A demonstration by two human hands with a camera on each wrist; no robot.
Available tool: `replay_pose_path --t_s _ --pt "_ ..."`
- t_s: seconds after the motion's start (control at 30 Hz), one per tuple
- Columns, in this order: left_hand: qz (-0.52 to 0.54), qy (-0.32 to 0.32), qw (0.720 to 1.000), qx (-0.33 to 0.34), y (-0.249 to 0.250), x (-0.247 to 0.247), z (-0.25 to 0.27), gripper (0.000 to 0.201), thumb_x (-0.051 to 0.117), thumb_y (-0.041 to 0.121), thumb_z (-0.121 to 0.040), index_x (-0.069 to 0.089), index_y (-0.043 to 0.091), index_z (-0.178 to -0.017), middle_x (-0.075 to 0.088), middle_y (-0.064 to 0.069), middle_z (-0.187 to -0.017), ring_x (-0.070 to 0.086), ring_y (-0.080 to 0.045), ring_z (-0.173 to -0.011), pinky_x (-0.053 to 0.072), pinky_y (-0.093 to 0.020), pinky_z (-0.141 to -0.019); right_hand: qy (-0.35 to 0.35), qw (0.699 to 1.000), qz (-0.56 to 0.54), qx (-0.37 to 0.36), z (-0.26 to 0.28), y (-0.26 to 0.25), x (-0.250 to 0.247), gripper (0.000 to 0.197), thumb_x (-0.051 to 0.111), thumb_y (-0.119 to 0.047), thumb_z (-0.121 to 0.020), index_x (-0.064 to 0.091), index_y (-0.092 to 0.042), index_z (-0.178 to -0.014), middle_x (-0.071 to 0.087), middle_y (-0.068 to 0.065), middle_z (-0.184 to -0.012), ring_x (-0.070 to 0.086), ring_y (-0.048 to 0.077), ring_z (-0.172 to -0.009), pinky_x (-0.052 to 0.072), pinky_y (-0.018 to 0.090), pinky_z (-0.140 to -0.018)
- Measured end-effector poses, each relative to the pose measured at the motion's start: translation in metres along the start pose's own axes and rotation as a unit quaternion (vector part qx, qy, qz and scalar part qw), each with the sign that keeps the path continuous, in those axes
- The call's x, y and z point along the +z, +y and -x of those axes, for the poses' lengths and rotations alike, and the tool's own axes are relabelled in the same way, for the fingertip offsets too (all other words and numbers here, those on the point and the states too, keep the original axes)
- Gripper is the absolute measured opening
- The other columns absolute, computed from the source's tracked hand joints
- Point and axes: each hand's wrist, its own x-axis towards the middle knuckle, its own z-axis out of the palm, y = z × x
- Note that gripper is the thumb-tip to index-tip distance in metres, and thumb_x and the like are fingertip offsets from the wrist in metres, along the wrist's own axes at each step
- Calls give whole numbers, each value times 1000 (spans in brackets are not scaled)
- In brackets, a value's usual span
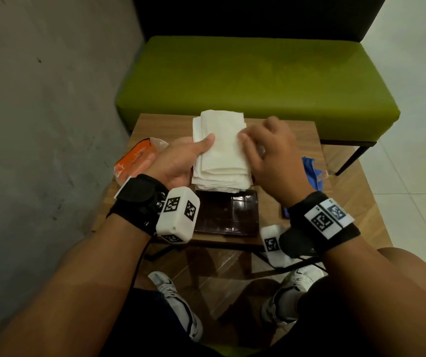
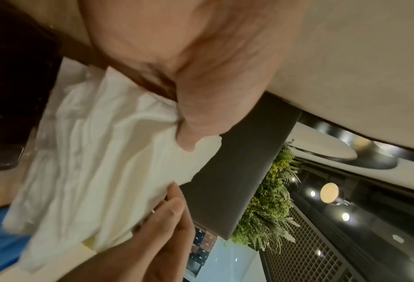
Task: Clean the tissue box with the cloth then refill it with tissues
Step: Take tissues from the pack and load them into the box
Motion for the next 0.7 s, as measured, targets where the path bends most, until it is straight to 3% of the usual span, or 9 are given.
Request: replay_pose_path --t_s 0.1,0.17,0.23,0.27,0.33,0.4,0.53,0.63,0.7 --pt "-24 -5 999 20 2 3 2 39 55 27 -111 61 3 -141 76 -14 -129 75 -28 -118 64 -43 -94 -41 970 -142 195 -12 -4 -4 31 49 -47 -108 60 -18 -109 63 -1 -99 62 18 -90 55 45 -78" --pt "-18 -4 999 34 1 8 1 39 52 28 -112 60 4 -141 75 -14 -131 74 -28 -120 63 -43 -97 -142 889 -289 325 -12 -12 -2 47 45 -63 -105 57 -21 -123 70 -6 -108 70 9 -93 59 37 -74" --pt "-12 -3 999 43 -1 13 0 42 52 32 -112 58 5 -143 75 -14 -132 73 -29 -121 60 -47 -102 -213 818 -388 367 -6 -14 6 62 44 -68 -103 55 -21 -141 74 -4 -125 75 11 -108 62 36 -87" --pt "-10 -2 999 47 -3 16 -1 45 54 35 -111 58 5 -144 75 -15 -131 73 -30 -121 59 -49 -104 -213 810 -410 361 -2 -12 12 61 44 -66 -104 55 -21 -145 74 -1 -129 74 15 -113 61 39 -94" --pt "-13 2 998 58 -7 20 -1 48 57 40 -109 60 5 -142 76 -15 -128 75 -30 -119 60 -48 -102 -181 831 -392 350 1 -12 19 62 48 -67 -102 55 -23 -145 73 -1 -131 73 17 -117 59 43 -102" --pt "-17 23 996 81 -9 24 -2 42 56 36 -110 61 6 -139 78 -14 -124 76 -30 -114 63 -46 -96 -149 857 -355 342 2 -15 22 78 51 -83 -88 52 -24 -140 68 -3 -133 69 16 -119 58 47 -102" --pt "-15 58 991 122 -12 31 -4 41 48 35 -113 59 8 -143 78 -11 -124 78 -23 -108 66 -37 -86 -125 853 -344 372 1 -22 23 79 51 -83 -80 46 -21 -128 64 1 -130 68 18 -115 62 51 -93" --pt "-34 48 990 130 -14 33 -4 42 47 37 -114 58 11 -145 77 -9 -127 77 -22 -112 64 -40 -93 -119 859 -340 363 1 -24 22 74 50 -78 -86 44 -19 -131 65 1 -128 69 18 -114 62 49 -94" --pt "-30 57 988 138 -15 32 -5 42 47 35 -114 56 13 -147 76 -8 -130 76 -22 -114 64 -40 -93 -114 844 -352 389 -1 -24 19 60 47 -68 -100 46 -17 -130 65 2 -125 70 16 -107 64 46 -87"
